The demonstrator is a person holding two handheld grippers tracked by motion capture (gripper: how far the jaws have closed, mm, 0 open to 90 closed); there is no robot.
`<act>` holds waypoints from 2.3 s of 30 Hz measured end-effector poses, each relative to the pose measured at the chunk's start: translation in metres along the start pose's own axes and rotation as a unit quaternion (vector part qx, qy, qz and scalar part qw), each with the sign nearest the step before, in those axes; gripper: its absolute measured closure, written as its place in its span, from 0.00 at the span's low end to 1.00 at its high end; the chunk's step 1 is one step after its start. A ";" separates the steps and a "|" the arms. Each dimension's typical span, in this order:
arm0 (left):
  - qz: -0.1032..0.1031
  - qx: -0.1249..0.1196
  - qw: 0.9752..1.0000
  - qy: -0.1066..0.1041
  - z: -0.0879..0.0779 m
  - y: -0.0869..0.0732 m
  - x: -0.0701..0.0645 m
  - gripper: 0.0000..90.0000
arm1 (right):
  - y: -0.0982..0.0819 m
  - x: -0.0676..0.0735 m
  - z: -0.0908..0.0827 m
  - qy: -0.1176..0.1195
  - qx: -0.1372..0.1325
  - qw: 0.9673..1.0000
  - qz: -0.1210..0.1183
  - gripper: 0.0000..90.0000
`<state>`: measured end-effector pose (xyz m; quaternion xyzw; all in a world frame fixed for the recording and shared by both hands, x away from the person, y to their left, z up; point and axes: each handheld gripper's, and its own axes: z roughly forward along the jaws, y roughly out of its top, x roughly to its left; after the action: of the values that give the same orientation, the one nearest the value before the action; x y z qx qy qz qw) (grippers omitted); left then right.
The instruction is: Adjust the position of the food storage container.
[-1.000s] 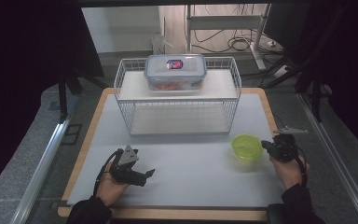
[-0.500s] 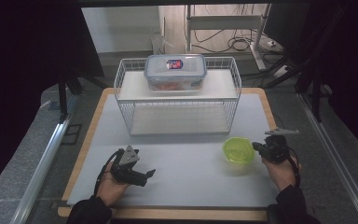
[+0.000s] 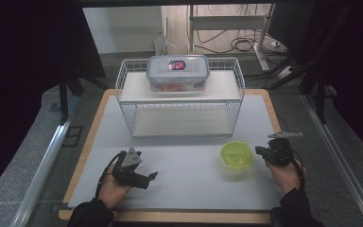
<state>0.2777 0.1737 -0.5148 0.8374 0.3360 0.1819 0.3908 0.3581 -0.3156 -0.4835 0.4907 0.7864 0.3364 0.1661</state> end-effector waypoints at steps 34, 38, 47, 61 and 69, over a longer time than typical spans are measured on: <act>0.002 0.006 1.000 -0.002 0.004 0.000 -0.001 0.04 | -0.015 0.033 0.021 0.084 0.069 0.994 -0.029 1.00; 0.004 0.007 1.000 0.000 0.004 0.001 -0.001 0.04 | -0.014 0.039 0.024 0.091 0.073 0.993 -0.036 1.00; -0.002 0.008 1.000 0.002 0.003 0.000 0.000 0.04 | -0.007 0.059 0.034 0.108 0.072 0.990 -0.059 1.00; -0.012 0.007 1.000 0.003 -0.003 -0.005 -0.003 0.04 | 0.004 0.088 0.053 0.136 0.069 0.985 -0.079 1.00; -0.012 0.010 1.000 0.003 -0.002 -0.005 -0.004 0.04 | 0.010 0.106 0.064 0.146 0.068 0.983 -0.093 1.00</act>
<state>0.2713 0.1740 -0.5170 0.8367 0.3486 0.1766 0.3837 0.3529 -0.1956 -0.5151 0.3710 0.8654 0.3335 0.0466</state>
